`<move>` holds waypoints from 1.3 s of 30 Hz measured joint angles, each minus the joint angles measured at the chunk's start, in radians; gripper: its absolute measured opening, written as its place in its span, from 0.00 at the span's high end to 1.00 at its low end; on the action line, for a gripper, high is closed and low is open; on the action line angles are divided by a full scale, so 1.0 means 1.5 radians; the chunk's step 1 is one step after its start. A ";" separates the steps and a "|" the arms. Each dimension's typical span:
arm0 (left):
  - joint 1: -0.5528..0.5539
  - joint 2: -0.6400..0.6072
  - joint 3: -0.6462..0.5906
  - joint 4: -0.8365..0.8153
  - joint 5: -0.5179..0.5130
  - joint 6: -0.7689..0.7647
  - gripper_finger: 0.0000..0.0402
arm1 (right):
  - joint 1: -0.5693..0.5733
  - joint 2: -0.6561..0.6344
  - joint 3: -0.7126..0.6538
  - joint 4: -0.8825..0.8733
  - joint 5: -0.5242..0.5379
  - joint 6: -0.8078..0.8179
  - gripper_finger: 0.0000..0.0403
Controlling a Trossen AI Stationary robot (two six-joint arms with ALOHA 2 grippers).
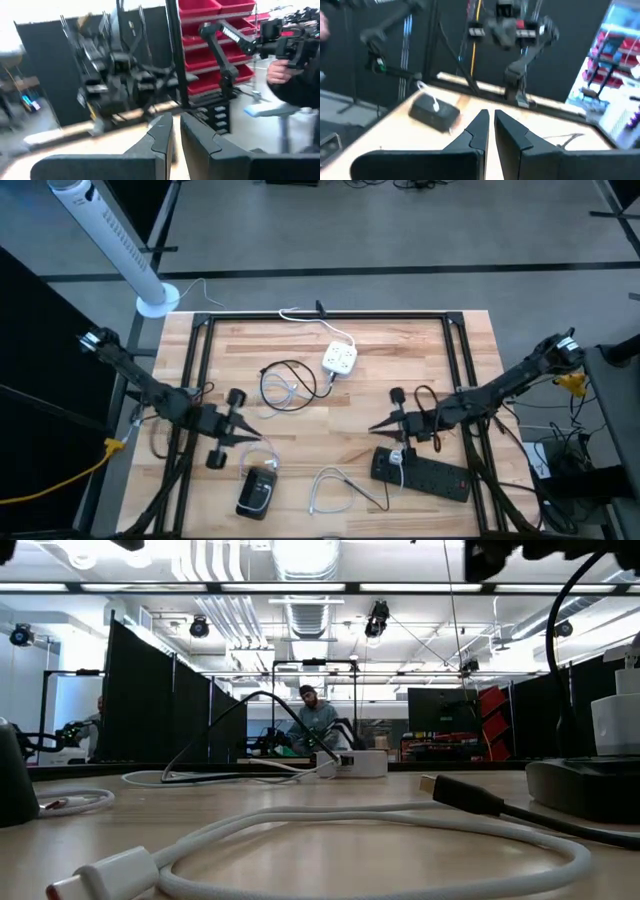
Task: Plug in charger cables
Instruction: Return to Home Position
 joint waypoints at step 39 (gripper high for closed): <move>0.164 -0.244 -0.163 -0.171 -0.113 -0.150 0.94 | -0.254 -0.587 -0.170 -0.292 -0.151 0.060 1.00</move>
